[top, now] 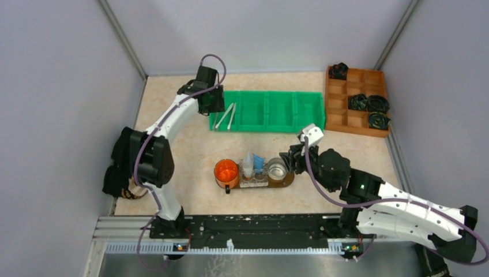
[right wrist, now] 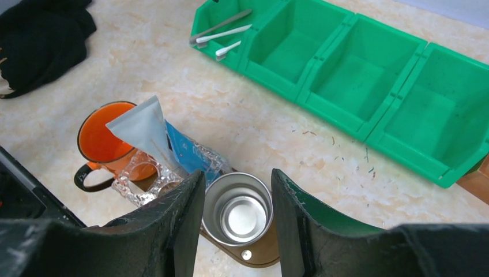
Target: Prepare toiletry sets of a toothbrush and toothpaste on the tray
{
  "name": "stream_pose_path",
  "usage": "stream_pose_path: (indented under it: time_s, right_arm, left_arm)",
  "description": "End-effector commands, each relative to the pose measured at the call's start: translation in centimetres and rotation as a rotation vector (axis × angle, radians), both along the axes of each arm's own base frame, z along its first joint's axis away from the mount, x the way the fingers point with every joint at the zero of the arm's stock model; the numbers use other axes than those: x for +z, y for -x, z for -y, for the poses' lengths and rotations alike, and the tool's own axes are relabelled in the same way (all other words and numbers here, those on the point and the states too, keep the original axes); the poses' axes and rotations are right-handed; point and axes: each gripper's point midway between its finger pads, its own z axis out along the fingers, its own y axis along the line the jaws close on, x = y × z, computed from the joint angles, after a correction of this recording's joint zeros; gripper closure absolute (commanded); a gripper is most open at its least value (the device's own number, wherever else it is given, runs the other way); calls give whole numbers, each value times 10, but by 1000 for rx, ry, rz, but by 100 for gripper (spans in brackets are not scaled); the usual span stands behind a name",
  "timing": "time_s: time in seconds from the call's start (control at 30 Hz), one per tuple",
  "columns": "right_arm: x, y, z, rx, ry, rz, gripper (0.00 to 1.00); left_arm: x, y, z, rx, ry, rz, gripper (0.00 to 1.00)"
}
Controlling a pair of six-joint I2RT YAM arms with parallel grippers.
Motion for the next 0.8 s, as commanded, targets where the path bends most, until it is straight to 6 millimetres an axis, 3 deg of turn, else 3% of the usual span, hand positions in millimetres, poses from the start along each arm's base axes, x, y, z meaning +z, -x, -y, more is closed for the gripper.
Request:
stream_pose_path:
  time_s: [0.0,0.13,0.27,0.5,0.77]
  right_arm:
    - [-3,1,-10,19,-16,-14,55]
    - [-6,1,-13,26,-19,-19,55]
    - [-11,2,-13,24,-23,-24,55]
    - [-16,3,-17,34,-31,-30,56]
    - [-20,2,-18,37,-22,-37,57]
  left_arm:
    - [-16,10,-13,-71,-131,-91,37]
    - [-23,12,-17,-96,-166,-116,39]
    - [-32,20,-17,-117,-173,-161,51]
    - [-46,35,3,-230,-100,-200,52]
    - [-48,19,32,-306,-59,-196,50]
